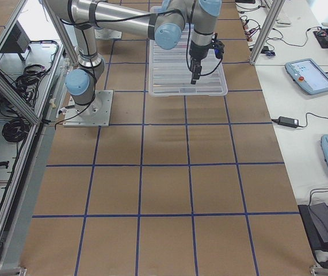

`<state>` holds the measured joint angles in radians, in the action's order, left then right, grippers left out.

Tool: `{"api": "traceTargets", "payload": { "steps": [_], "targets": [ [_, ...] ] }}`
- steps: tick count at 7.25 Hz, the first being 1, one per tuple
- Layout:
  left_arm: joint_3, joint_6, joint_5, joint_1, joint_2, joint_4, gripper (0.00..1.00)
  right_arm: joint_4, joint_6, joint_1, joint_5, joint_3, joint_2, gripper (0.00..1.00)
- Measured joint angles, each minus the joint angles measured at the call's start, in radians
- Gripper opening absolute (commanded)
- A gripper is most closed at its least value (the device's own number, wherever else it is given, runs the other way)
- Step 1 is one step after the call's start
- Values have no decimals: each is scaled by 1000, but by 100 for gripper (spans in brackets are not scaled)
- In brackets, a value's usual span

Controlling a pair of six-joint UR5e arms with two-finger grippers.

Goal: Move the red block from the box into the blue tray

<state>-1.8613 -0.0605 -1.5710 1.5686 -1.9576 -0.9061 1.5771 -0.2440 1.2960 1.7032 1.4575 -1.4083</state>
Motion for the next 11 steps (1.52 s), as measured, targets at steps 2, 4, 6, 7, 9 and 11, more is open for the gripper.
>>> {"api": "traceTargets", "payload": {
  "steps": [2,4,6,7,9,11],
  "targets": [
    [59,1,4,1,21,-77,2,4,0,0,2,8,5,100],
    [179,11,8,1,66,-286,2,9,1,-11,10,14,17,100],
    [317,12,6,-18,103,-494,1,11,-15,-67,27,12,54,100],
    [365,6,5,-65,112,-565,1,19,-25,-90,49,8,77,100],
    [380,-54,15,-218,115,-637,1,65,-56,-109,67,18,98,100],
    [352,-180,36,-364,87,-645,1,88,-84,-116,63,39,107,100]
  ]
}}
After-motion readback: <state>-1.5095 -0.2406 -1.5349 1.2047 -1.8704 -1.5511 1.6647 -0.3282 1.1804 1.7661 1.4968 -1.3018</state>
